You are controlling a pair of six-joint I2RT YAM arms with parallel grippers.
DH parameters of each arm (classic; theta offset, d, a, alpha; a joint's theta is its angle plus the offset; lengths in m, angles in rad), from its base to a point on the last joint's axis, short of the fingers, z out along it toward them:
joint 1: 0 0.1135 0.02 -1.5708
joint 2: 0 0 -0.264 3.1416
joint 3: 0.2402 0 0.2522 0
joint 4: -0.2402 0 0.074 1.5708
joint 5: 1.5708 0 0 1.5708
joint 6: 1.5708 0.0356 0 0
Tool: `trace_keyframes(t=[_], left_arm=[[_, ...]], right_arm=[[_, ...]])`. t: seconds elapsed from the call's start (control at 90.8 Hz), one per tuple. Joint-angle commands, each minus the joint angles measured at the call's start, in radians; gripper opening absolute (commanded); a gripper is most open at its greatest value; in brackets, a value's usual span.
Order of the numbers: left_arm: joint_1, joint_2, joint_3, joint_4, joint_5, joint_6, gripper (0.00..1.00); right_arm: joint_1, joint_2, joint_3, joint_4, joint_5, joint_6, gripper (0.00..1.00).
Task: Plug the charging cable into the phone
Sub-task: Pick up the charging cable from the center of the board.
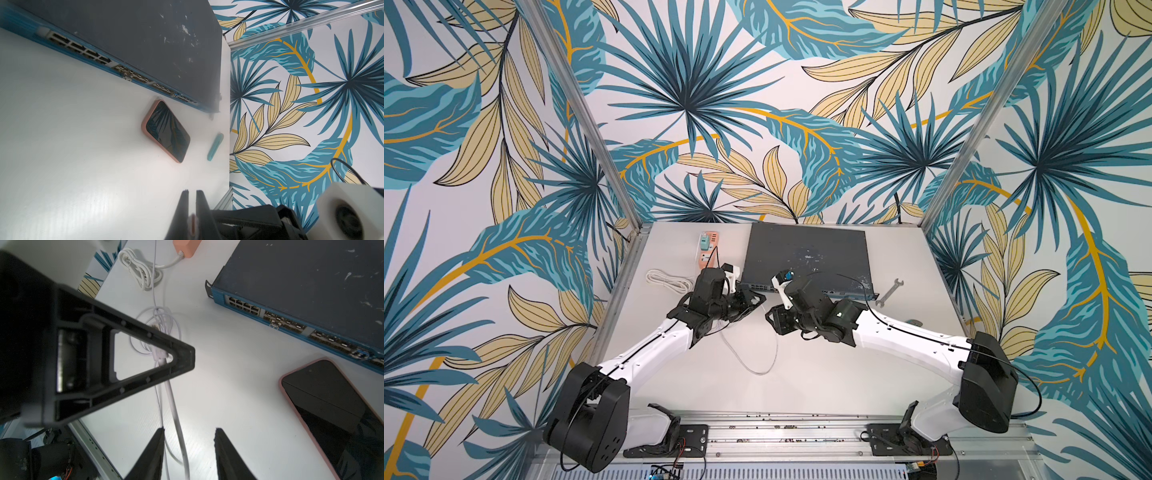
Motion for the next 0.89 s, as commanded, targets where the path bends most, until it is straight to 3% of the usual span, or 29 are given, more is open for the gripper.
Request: trace_keyframes(t=[0.0, 0.176, 0.242, 0.319, 0.364, 0.386, 0.518, 0.683, 0.881], left_arm=[[-0.005, -0.031, 0.002, -0.012, 0.002, 0.021, 0.00], [-0.005, -0.042, 0.003, -0.017, 0.007, 0.022, 0.00], [-0.005, -0.047, 0.003, -0.024, 0.007, 0.024, 0.00], [-0.004, -0.052, 0.005, -0.037, 0.006, 0.025, 0.01], [-0.003, -0.054, 0.006, -0.044, 0.004, 0.024, 0.33], [-0.001, -0.054, 0.007, -0.043, 0.005, 0.022, 0.43], [0.013, -0.046, 0.016, -0.019, 0.010, -0.002, 0.57], [0.021, -0.023, 0.020, 0.031, 0.025, -0.033, 0.57], [0.022, -0.004, 0.027, 0.060, 0.022, -0.041, 0.43]], right_arm=[[0.000, 0.053, 0.046, 0.003, -0.028, -0.048, 0.43], [-0.002, 0.097, 0.084, 0.000, -0.032, -0.061, 0.37], [-0.002, 0.109, 0.103, -0.009, -0.025, -0.063, 0.25], [0.000, 0.113, 0.117, -0.013, -0.021, -0.062, 0.01], [-0.001, 0.113, 0.120, -0.016, -0.024, -0.060, 0.00], [-0.002, 0.112, 0.119, -0.017, -0.027, -0.059, 0.00], [-0.001, 0.092, 0.091, -0.005, -0.045, -0.049, 0.00], [0.000, 0.067, 0.059, 0.007, -0.051, -0.042, 0.00], [-0.001, 0.057, 0.047, 0.013, -0.064, -0.041, 0.00]])
